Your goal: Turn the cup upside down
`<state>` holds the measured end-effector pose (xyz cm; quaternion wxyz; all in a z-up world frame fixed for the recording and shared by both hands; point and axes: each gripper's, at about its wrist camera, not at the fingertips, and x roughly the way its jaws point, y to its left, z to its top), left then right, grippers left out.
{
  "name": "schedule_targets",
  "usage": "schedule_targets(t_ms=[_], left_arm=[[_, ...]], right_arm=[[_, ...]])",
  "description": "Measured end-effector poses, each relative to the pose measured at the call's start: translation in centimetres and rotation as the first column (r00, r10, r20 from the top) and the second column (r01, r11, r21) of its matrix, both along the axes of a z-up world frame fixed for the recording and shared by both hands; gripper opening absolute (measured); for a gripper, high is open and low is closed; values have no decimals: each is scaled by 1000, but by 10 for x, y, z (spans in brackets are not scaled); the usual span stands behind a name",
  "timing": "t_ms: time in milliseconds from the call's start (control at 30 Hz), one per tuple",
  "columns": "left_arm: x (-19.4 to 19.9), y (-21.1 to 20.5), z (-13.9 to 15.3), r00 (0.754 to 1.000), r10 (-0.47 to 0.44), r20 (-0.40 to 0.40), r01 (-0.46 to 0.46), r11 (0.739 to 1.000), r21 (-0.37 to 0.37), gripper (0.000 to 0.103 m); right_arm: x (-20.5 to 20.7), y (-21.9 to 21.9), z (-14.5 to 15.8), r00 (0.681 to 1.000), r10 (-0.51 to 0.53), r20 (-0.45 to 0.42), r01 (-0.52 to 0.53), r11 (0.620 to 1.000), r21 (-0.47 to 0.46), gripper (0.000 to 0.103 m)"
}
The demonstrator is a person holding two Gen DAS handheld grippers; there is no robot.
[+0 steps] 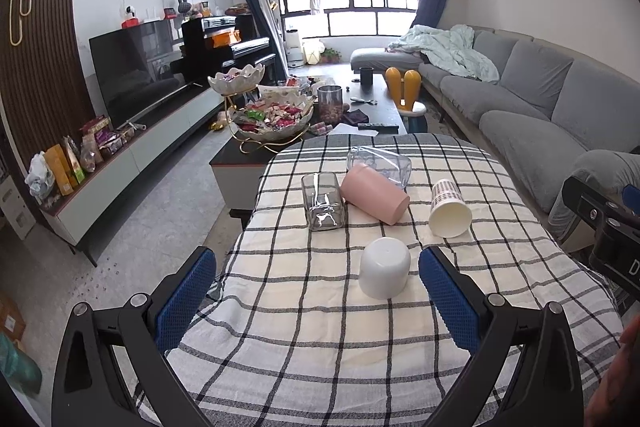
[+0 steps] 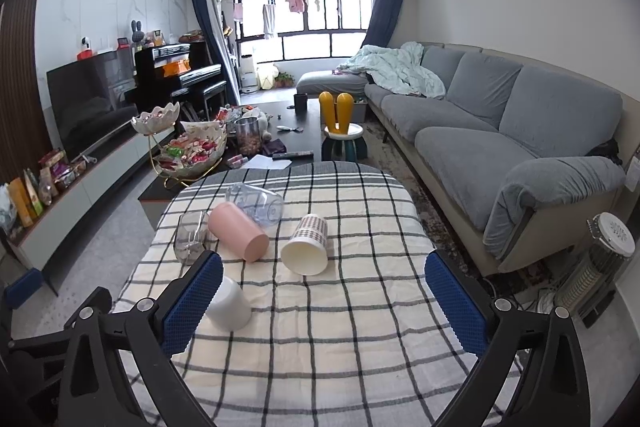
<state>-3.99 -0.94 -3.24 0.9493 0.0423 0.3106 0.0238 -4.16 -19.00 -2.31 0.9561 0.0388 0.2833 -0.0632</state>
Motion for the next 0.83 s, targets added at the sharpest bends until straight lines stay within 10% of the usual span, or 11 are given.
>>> schedule_targets(t_ms=[833], left_arm=[[11, 3, -7, 998, 15, -56, -17, 999, -48, 103]], right_arm=[[2, -3, 5, 1000, 2, -4, -2, 1000, -3, 102]])
